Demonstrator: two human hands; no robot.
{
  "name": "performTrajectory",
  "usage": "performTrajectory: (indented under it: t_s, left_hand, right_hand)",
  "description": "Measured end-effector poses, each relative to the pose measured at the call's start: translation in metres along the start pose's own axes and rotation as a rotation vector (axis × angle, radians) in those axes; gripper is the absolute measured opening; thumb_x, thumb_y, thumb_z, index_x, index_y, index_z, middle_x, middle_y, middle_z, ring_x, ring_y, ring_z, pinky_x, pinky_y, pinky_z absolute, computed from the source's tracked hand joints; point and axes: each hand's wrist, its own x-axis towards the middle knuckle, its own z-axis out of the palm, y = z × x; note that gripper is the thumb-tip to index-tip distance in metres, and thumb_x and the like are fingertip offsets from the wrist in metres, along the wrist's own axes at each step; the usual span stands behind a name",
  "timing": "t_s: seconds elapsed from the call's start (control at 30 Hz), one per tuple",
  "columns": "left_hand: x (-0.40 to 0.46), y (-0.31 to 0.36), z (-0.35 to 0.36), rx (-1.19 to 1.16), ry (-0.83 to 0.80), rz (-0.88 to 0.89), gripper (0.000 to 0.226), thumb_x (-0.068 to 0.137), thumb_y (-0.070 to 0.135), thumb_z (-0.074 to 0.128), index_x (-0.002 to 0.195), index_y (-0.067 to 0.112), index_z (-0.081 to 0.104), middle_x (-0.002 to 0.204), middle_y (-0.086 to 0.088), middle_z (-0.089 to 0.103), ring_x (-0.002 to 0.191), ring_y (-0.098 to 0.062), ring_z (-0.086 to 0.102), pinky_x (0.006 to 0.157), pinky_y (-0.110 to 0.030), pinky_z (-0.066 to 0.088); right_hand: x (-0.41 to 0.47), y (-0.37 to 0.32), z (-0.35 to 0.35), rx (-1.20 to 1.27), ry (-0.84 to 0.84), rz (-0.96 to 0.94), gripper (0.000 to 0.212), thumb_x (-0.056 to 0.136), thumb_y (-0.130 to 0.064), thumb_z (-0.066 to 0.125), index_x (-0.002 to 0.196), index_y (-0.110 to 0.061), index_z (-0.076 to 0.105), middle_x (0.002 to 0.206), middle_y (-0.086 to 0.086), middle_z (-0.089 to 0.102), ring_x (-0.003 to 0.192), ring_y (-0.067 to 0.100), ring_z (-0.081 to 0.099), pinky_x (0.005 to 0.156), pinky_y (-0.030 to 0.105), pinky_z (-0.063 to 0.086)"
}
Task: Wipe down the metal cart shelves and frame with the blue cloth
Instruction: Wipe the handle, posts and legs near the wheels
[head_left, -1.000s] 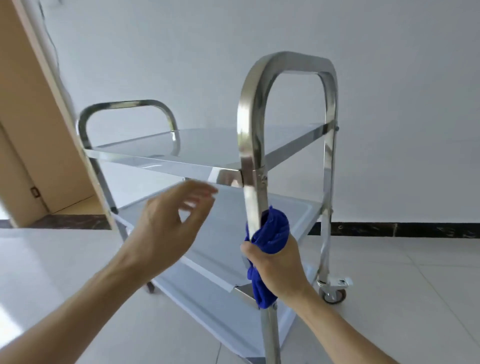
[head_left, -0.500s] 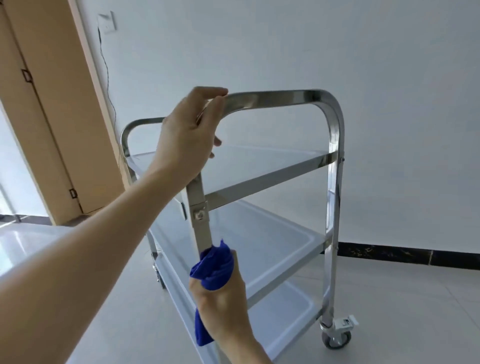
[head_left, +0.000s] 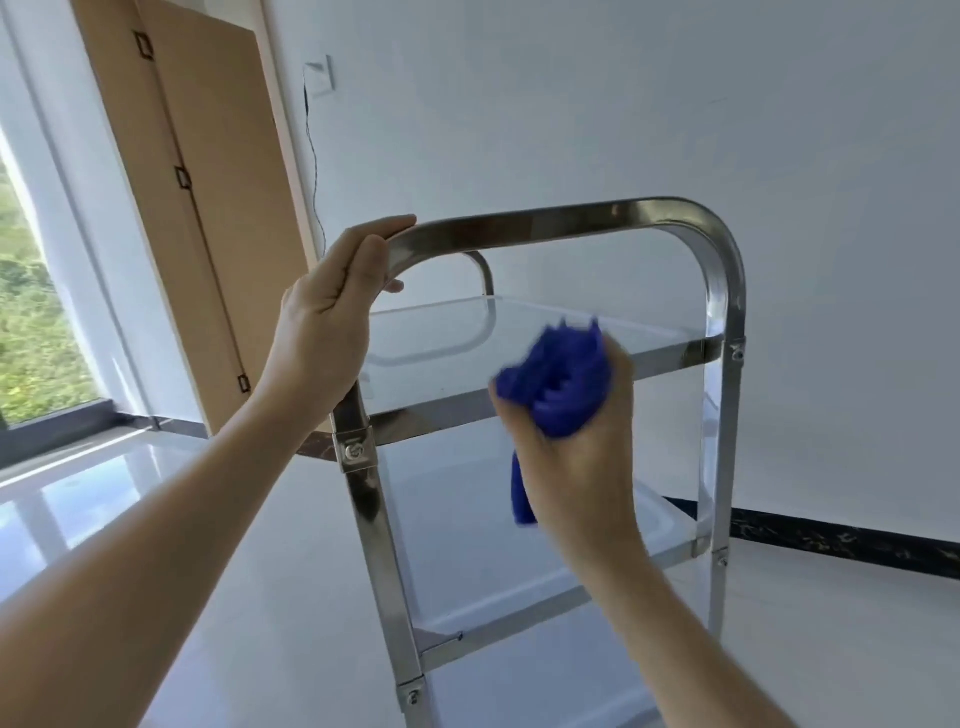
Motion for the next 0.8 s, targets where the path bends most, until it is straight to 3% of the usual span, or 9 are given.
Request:
performTrajectory:
  t_s: [0.07, 0.17, 0.2, 0.27, 0.4, 0.53, 0.6, 0.7, 0.8]
  left_hand:
    - [0.0, -0.003, -0.004, -0.012, -0.003, 0.007, 0.032, 0.106, 0.037, 0.039, 0.128, 0.037, 0.062, 0.113, 0.011, 0.069, 0.109, -0.016, 0.062, 0.104, -0.053, 0.044]
    - [0.0, -0.007, -0.007, -0.034, -0.006, 0.021, 0.032, 0.106, 0.037, 0.04, 0.128, 0.037, 0.062, 0.113, 0.009, 0.069, 0.108, -0.019, 0.062, 0.104, -0.052, 0.044]
    - [0.0, -0.008, -0.009, -0.04, -0.007, 0.024, 0.032, 0.106, 0.036, 0.04, 0.128, 0.035, 0.062, 0.112, 0.009, 0.07, 0.108, -0.02, 0.062, 0.104, -0.052, 0.044]
    - [0.001, -0.011, -0.013, -0.046, -0.007, 0.03, 0.032, 0.106, 0.035, 0.04, 0.129, 0.033, 0.063, 0.113, 0.008, 0.07, 0.109, -0.02, 0.062, 0.105, -0.052, 0.044]
    - [0.001, -0.016, -0.022, -0.06, -0.003, 0.036, 0.031, 0.105, 0.04, 0.041, 0.126, 0.038, 0.063, 0.116, 0.009, 0.069, 0.111, -0.019, 0.062, 0.106, -0.052, 0.044]
    - [-0.001, -0.018, -0.032, -0.051, -0.005, 0.058, 0.033, 0.106, 0.036, 0.041, 0.13, 0.028, 0.062, 0.118, 0.009, 0.069, 0.11, -0.018, 0.062, 0.104, -0.046, 0.047]
    - [-0.002, -0.021, -0.039, -0.03, 0.002, 0.066, 0.033, 0.106, 0.035, 0.041, 0.13, 0.028, 0.063, 0.113, 0.013, 0.07, 0.104, -0.014, 0.065, 0.097, -0.035, 0.051]
    - [-0.005, -0.025, -0.051, -0.009, 0.026, 0.074, 0.032, 0.106, 0.032, 0.04, 0.129, 0.028, 0.063, 0.102, 0.019, 0.07, 0.087, 0.002, 0.065, 0.075, -0.008, 0.049]
    - [-0.008, -0.027, -0.064, -0.017, 0.034, 0.061, 0.033, 0.107, 0.026, 0.039, 0.13, 0.019, 0.062, 0.105, 0.02, 0.067, 0.095, 0.006, 0.061, 0.082, -0.006, 0.046]
  right_hand:
    - [0.027, 0.0, 0.016, -0.352, -0.046, -0.255, 0.066, 0.081, -0.046, 0.076, 0.135, -0.018, 0.05, 0.128, 0.003, 0.057, 0.12, 0.023, 0.053, 0.102, 0.041, 0.042]
    - [0.04, 0.008, 0.039, -0.903, -0.493, -0.346, 0.077, 0.082, -0.071, 0.057, 0.142, -0.027, 0.04, 0.138, 0.0, 0.05, 0.126, 0.024, 0.047, 0.107, 0.046, 0.032]
    - [0.039, 0.013, 0.044, -1.0, -0.653, -0.374, 0.081, 0.08, -0.08, 0.047, 0.142, -0.03, 0.036, 0.139, -0.002, 0.05, 0.124, 0.025, 0.048, 0.107, 0.048, 0.03]
    - [0.036, 0.019, 0.048, -1.031, -0.788, -0.404, 0.094, 0.071, -0.091, 0.038, 0.143, -0.031, 0.032, 0.139, -0.003, 0.05, 0.12, 0.026, 0.05, 0.105, 0.051, 0.031]
    - [0.027, 0.019, 0.06, -1.006, -0.805, -0.528, 0.107, 0.062, -0.094, 0.048, 0.144, -0.028, 0.026, 0.141, 0.005, 0.047, 0.117, 0.034, 0.05, 0.1, 0.058, 0.033]
    - [0.013, 0.01, 0.084, -0.931, -0.838, -0.573, 0.098, 0.068, -0.079, 0.062, 0.141, -0.027, 0.022, 0.14, 0.009, 0.046, 0.115, 0.036, 0.051, 0.098, 0.061, 0.035]
    - [0.015, 0.01, 0.086, -0.942, -0.816, -0.633, 0.084, 0.078, -0.065, 0.063, 0.144, -0.026, 0.03, 0.141, 0.008, 0.048, 0.113, 0.034, 0.054, 0.096, 0.054, 0.039]
    - [0.03, 0.021, 0.068, -0.937, -0.763, -0.733, 0.067, 0.084, -0.05, 0.063, 0.144, -0.028, 0.043, 0.137, 0.002, 0.055, 0.109, 0.029, 0.06, 0.089, 0.044, 0.044]
    - [0.053, 0.042, 0.022, -0.904, -0.646, -0.734, 0.061, 0.08, -0.05, 0.07, 0.136, -0.029, 0.057, 0.128, -0.003, 0.063, 0.103, 0.027, 0.064, 0.086, 0.042, 0.046]
